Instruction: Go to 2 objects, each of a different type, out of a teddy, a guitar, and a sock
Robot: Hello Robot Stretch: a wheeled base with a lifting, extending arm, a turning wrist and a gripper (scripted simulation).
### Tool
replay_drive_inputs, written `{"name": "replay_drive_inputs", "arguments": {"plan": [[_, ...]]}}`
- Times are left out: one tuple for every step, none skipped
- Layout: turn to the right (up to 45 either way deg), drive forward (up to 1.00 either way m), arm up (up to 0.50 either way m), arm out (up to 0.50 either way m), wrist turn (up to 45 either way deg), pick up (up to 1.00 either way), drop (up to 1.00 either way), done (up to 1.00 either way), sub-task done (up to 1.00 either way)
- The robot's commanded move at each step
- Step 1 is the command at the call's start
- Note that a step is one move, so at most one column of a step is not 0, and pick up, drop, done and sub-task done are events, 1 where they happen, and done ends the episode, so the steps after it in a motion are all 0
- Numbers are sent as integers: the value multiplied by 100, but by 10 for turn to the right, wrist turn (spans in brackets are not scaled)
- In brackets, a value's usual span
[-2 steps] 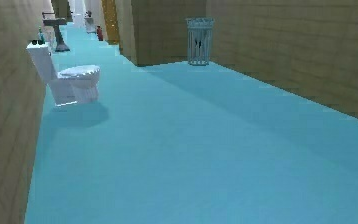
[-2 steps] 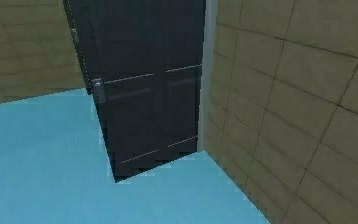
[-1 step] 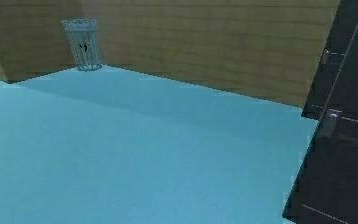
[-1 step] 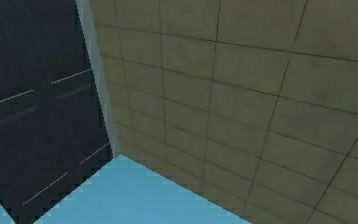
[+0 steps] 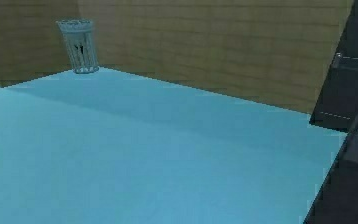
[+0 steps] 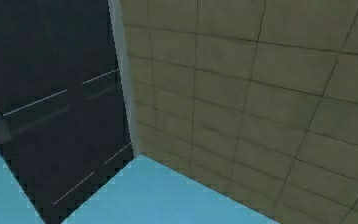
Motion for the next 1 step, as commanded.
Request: {"name": "replay_drive_inputs", "arguments": {"plan": [[60, 0, 0, 0, 0, 0, 0, 0, 0]]}}
